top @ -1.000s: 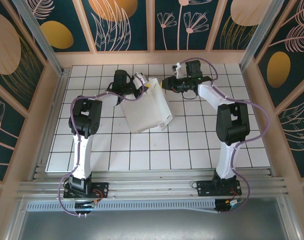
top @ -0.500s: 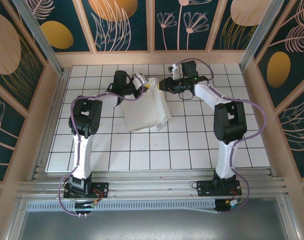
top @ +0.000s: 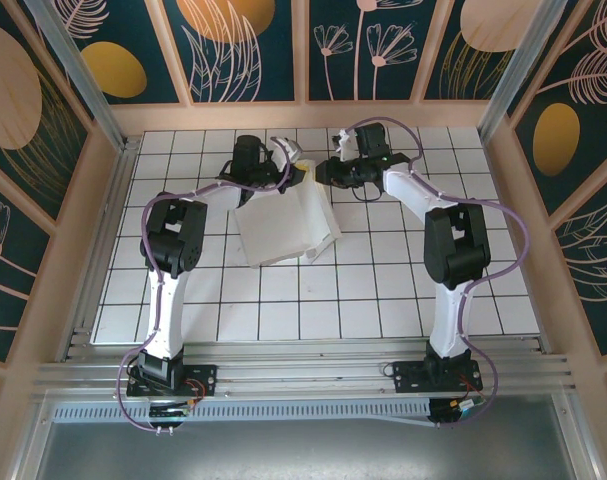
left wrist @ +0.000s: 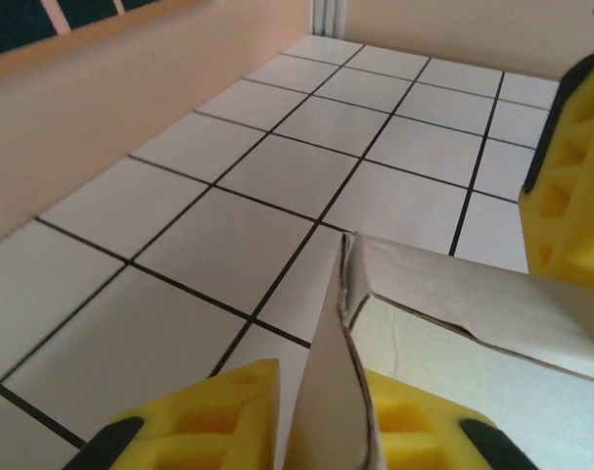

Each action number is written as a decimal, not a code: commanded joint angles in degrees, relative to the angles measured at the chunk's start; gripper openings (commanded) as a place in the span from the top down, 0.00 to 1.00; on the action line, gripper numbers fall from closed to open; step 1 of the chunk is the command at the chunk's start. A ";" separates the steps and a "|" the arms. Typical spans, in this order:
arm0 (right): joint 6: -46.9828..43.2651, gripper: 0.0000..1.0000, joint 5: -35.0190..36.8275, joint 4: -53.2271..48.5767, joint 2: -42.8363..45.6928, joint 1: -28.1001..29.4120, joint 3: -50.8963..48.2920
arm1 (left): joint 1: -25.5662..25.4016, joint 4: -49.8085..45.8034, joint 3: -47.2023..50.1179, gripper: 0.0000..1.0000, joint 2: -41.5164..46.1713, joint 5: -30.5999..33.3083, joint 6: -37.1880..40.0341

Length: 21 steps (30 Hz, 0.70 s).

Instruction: Fold the paper box

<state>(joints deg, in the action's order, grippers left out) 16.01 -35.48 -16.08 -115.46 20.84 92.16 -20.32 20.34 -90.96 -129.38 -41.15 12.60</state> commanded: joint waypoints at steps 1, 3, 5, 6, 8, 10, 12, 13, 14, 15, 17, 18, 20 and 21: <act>-1.33 0.76 2.98 1.37 0.48 1.05 0.83 | -1.13 -2.35 -2.16 0.84 1.35 -0.60 -7.60; -1.33 0.78 4.07 2.02 0.94 1.32 0.24 | -1.13 -2.42 -1.05 0.84 1.49 0.05 -9.78; -1.24 0.79 4.94 2.53 1.41 1.46 -0.29 | -1.16 -1.25 1.16 0.82 2.01 -0.21 -11.06; -1.37 0.79 5.35 2.67 1.61 1.63 -0.39 | -1.13 -0.05 2.62 0.79 2.35 -0.62 -11.70; -1.92 0.79 5.85 2.81 1.73 2.14 -0.41 | -1.13 1.65 4.56 0.72 2.77 -1.43 -12.28; -2.51 0.79 6.28 2.50 1.58 2.77 -0.14 | -1.13 2.04 5.42 0.65 3.01 -1.26 -12.45; -3.28 0.79 7.18 1.66 1.32 3.31 0.46 | -1.15 3.06 6.70 0.61 3.60 -0.06 -12.15; -3.75 0.79 7.85 1.02 1.22 3.56 0.85 | -1.05 4.35 7.90 0.56 4.40 1.03 -12.03; -4.16 0.79 8.32 0.54 1.12 3.87 1.17 | -1.04 5.78 9.11 0.52 5.10 2.33 -12.04; -4.51 0.79 8.79 0.02 0.93 4.10 1.42 | -0.99 7.55 10.53 0.48 5.88 4.06 -12.14; -5.08 0.79 9.26 -0.60 0.82 4.48 1.71 | -0.77 10.11 12.66 0.42 7.17 6.40 -12.27; -5.22 0.79 9.45 -0.79 0.69 4.74 1.84 | -0.53 11.75 13.62 0.37 7.81 7.45 -12.65; -5.62 0.79 9.84 -1.25 0.76 5.10 1.97 | -0.01 14.12 15.19 0.29 8.59 8.89 -13.79; -5.73 0.79 10.03 -1.40 0.70 5.24 1.99 | 0.40 15.26 15.98 0.29 9.07 8.55 -14.61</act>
<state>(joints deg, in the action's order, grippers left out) 12.08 -26.94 -16.53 -115.46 25.26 92.38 -20.58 28.32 -76.53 -123.66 -34.24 -0.14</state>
